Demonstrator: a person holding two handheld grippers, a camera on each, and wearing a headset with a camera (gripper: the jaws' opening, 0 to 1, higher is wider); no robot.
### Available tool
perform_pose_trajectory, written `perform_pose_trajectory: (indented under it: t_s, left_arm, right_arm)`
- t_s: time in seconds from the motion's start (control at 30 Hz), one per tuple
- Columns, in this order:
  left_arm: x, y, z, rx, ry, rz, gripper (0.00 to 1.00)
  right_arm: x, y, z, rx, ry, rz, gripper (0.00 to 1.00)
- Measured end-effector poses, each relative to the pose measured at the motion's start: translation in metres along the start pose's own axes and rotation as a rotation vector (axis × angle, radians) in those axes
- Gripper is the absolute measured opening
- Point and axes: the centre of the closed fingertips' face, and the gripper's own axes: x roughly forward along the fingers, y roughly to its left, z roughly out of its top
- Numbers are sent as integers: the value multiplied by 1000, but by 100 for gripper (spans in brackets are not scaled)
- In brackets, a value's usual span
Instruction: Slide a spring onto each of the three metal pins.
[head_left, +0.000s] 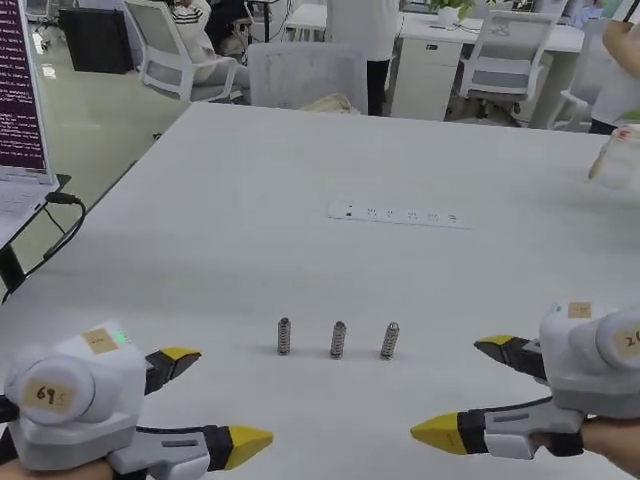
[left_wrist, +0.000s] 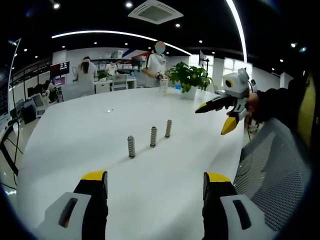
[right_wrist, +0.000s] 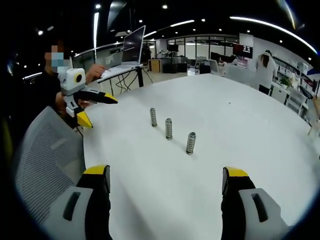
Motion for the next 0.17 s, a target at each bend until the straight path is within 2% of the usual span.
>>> perform_pose_trajectory:
  t_s: [0.17]
  left_arm:
    - [1,1,-1,-12,1,3,76]
  right_arm:
    - [2,-1,-7,14,-16,-13,92]
